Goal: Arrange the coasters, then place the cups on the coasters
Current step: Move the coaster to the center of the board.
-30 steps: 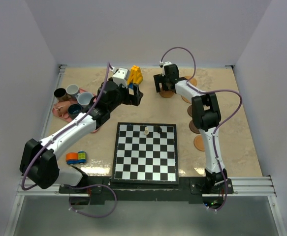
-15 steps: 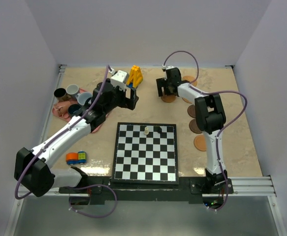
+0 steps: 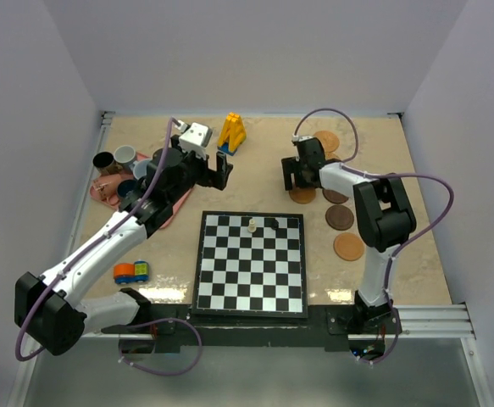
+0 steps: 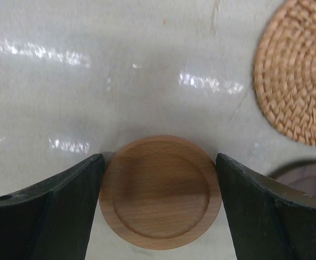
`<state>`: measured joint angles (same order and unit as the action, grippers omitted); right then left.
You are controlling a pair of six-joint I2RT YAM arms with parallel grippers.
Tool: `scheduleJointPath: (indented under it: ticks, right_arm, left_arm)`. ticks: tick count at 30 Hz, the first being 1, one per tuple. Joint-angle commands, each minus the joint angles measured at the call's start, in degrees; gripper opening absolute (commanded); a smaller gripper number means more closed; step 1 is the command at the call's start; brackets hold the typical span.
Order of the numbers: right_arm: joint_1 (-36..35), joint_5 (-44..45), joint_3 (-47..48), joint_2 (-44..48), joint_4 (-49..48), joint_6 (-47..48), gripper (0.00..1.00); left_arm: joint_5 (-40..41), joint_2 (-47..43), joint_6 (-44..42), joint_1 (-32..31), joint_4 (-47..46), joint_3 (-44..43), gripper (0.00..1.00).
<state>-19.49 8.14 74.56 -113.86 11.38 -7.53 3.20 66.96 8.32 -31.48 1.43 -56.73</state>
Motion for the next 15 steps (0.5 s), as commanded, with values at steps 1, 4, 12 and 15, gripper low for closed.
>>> scheduleJointPath:
  ticks: [1,4,12,15]
  right_arm:
    - [-0.3,2.5,-5.8,4.8,0.1,-1.5,0.84]
    - [-0.5,1.9,-9.0,7.2,-1.0,-2.3,0.83]
    - [-1.6,-0.1,-15.1,12.7,-2.5,-4.0,0.8]
    - [-1.9,-0.1,-16.3,14.4,-2.5,-4.6,0.78]
  left_arm:
    - [-1.2,-0.8,-0.1,0.5,-3.6,1.4,0.99]
    - [-1.4,-0.9,0.0,0.5,-4.1,1.9,0.99]
    - [-0.2,-1.5,-0.1,0.5,-4.7,2.9,0.99]
    - [0.0,-1.3,-0.1,0.4,-4.7,3.1,0.99]
